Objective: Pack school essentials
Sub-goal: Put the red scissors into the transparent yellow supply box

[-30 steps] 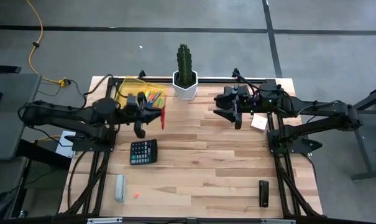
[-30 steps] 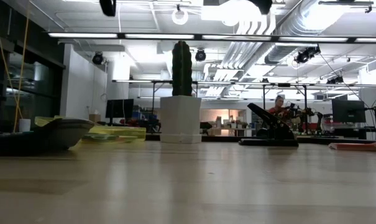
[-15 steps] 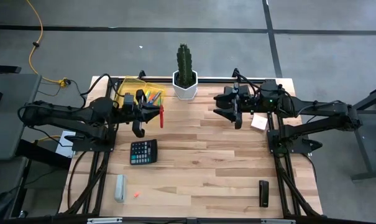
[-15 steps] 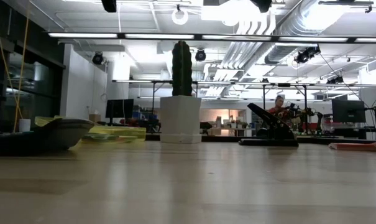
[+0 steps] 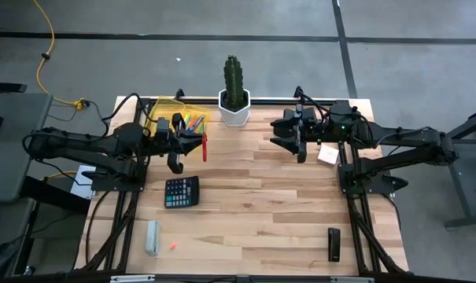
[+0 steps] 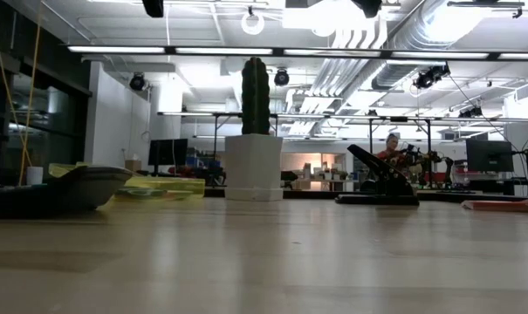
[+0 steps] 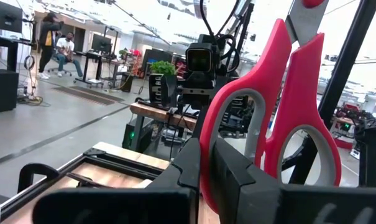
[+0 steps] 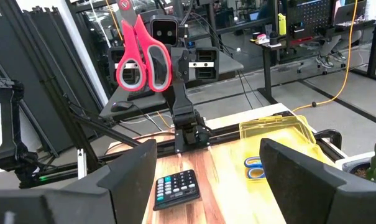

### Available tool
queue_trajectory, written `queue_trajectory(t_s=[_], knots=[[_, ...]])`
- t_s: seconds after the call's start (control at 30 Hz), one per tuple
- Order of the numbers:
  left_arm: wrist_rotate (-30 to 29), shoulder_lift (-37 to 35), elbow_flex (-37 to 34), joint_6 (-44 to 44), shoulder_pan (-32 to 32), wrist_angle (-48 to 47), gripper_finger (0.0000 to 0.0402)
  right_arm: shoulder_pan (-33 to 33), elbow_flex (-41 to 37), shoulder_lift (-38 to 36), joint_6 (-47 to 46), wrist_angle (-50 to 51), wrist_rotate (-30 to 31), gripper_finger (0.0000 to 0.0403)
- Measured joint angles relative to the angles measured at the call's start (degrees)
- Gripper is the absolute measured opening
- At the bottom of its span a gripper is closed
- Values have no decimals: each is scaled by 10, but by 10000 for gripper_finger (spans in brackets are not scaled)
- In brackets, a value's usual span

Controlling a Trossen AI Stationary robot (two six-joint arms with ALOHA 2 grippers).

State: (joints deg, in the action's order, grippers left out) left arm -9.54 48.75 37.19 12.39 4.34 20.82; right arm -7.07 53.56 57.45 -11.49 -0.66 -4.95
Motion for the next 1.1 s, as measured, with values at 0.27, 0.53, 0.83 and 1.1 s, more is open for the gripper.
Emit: queue_trajectory(t_s=[0.27,0.53,0.83,1.1], knots=[[-29,-2,0,38,0,-31,5,0,0,0,-5,5,0,277],[-157,-85,0,125,0,-283,5,0,0,0,-21,8,16,277],[-311,-136,0,394,69,-658,4,0,0,0,-41,9,44,277],[-162,-47,0,348,244,-675,2,0,0,0,-67,10,44,277]])
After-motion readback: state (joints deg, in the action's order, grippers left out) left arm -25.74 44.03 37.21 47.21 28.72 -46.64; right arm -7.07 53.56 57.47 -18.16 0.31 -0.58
